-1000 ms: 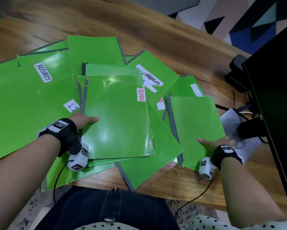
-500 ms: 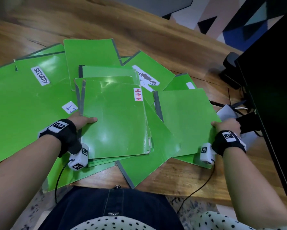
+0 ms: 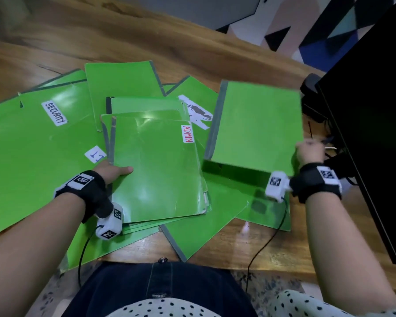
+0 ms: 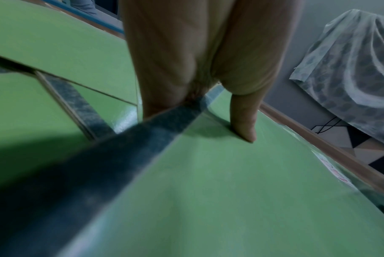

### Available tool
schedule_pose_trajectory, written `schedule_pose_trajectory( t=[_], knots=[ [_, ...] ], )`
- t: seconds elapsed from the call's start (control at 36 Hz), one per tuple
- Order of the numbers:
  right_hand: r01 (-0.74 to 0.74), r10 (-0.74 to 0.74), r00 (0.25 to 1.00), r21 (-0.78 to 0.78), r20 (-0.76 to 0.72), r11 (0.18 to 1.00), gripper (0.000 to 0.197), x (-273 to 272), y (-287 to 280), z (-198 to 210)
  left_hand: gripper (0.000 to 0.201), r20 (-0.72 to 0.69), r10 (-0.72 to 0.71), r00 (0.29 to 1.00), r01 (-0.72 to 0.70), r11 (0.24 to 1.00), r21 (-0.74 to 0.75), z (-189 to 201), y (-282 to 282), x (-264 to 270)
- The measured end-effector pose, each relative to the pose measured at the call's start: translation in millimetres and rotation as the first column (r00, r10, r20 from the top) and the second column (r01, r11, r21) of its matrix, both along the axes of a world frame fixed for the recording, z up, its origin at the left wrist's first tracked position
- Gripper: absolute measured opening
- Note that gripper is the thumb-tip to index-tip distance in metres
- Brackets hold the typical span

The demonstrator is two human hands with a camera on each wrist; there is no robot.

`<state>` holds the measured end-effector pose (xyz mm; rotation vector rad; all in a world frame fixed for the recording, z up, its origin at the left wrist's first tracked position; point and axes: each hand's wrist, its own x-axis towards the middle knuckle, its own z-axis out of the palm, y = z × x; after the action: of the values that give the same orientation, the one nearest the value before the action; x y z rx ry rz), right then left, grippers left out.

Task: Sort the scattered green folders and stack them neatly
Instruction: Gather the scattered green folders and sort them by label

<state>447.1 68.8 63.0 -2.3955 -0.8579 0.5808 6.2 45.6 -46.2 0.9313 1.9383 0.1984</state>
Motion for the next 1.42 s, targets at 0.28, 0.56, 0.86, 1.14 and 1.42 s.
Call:
schedule_pose_trajectory(
  t=[0.28,0.56,0.86,1.14,1.42],
  knots=[
    [-0.032,-0.024,0.993,-0.475,-0.113,0.879,0.067,11,-58,-86,0.073,-0.017,-0.007,1.0,0.007,1.0,-0.003,1,0,1],
    [-0.023,0.037,0.999,-0.432,0.025,0.901,0.054,5,-55,-64,0.073,0.0,0.002,1.0,-0.002,1.0,-0.013,1,0,0],
    [-0.234,0.265,0.817,-0.126,0.513,0.964,0.032,-21,-16,55,0.075,0.005,0.003,1.0,-0.003,1.0,-0.001,4,-1,1],
    [-0.5,0.362,0.835,0.298,0.413,0.813,0.033,-78,2,94,0.084,0.191,0.067,0.979,-0.067,0.998,-0.008,10,-2,-3],
    [-0.312,0.281,0.907,-0.052,-0.315,0.949,0.056,-142,-23,-60,0.123,0.508,0.231,0.83,-0.253,0.967,-0.027,15,-5,-3]
  ],
)
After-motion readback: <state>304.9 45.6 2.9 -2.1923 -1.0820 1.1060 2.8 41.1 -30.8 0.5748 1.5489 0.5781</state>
